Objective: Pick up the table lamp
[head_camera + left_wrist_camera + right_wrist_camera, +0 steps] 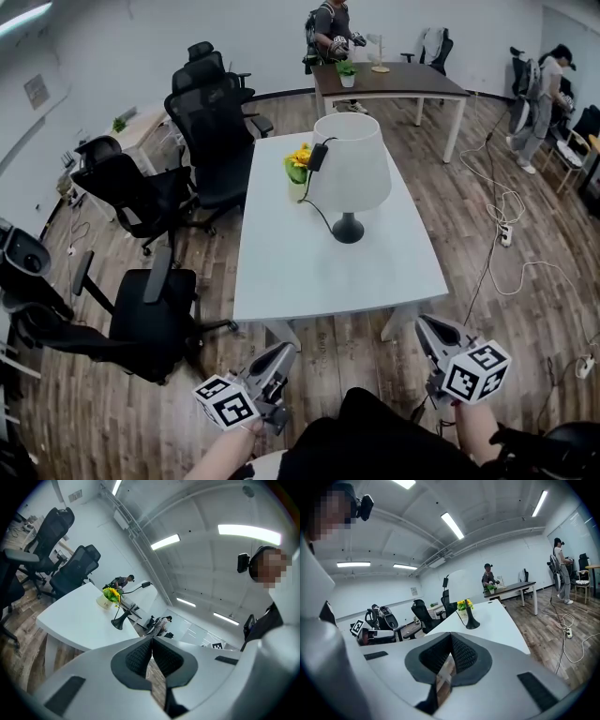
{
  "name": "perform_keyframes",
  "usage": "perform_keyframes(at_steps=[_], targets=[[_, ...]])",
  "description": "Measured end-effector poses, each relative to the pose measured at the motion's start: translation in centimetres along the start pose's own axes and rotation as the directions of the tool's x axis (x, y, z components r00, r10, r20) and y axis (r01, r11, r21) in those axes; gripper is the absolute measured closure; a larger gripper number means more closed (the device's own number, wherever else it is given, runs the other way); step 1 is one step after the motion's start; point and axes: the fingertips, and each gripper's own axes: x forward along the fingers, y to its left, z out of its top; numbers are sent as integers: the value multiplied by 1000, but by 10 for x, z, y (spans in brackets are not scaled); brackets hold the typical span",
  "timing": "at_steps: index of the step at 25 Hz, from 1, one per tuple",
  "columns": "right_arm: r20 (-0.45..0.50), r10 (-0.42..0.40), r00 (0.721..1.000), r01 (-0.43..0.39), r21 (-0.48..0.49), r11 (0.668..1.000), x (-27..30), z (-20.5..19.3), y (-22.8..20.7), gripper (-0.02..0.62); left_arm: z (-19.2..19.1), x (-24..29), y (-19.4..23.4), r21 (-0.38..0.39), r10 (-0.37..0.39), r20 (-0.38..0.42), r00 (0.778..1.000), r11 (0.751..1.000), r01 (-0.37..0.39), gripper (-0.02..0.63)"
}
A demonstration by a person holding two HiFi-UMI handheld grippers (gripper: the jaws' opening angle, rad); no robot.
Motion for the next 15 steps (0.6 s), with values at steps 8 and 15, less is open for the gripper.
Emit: perform_keyframes(at_steps=[8, 15], targets=[[-22, 48, 999, -48, 28, 998, 26, -11, 5, 580, 0, 0, 0, -7, 20, 18, 1000, 1000, -20, 591], [-1, 98, 995, -98, 15, 995, 74, 24, -21, 580, 25, 31, 19, 10, 59, 52, 997, 998, -60, 591]])
